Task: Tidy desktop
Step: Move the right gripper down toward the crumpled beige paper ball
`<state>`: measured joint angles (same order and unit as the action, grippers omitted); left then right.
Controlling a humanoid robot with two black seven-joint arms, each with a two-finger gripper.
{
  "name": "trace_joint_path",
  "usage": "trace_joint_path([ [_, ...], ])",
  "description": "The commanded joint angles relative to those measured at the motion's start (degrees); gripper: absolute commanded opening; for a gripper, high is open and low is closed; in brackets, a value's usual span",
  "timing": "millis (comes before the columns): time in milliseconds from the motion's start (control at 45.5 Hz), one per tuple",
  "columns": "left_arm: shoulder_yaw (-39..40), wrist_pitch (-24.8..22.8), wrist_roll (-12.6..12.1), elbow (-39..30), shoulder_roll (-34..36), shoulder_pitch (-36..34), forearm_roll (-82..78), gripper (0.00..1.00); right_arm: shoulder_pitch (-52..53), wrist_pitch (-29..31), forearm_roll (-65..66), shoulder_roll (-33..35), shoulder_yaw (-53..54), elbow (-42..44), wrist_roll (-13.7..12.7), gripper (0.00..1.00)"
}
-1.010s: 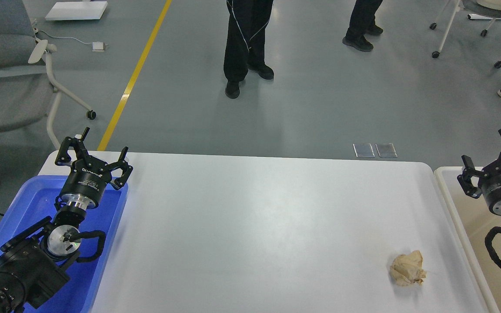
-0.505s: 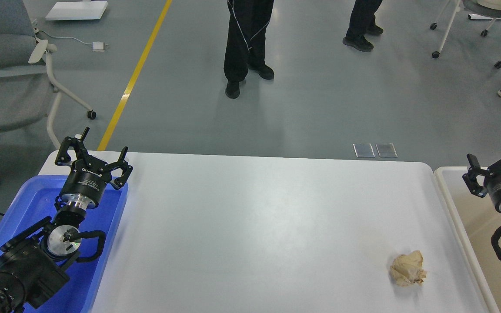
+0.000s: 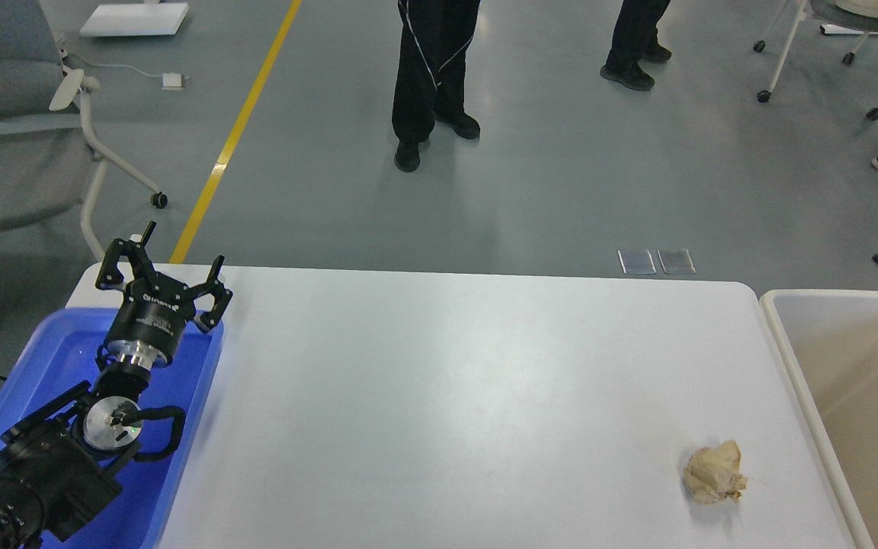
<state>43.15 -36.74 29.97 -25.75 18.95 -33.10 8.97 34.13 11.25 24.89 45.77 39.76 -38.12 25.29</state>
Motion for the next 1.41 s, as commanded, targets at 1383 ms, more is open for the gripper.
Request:
trace_joint_path([
  [1383,0.0,0.0,0.0,-0.01,-0.05,-0.04,-0.01,1.0,9.55,-8.71,84.0,6.17,-37.74,-26.57,0.11,0.95],
])
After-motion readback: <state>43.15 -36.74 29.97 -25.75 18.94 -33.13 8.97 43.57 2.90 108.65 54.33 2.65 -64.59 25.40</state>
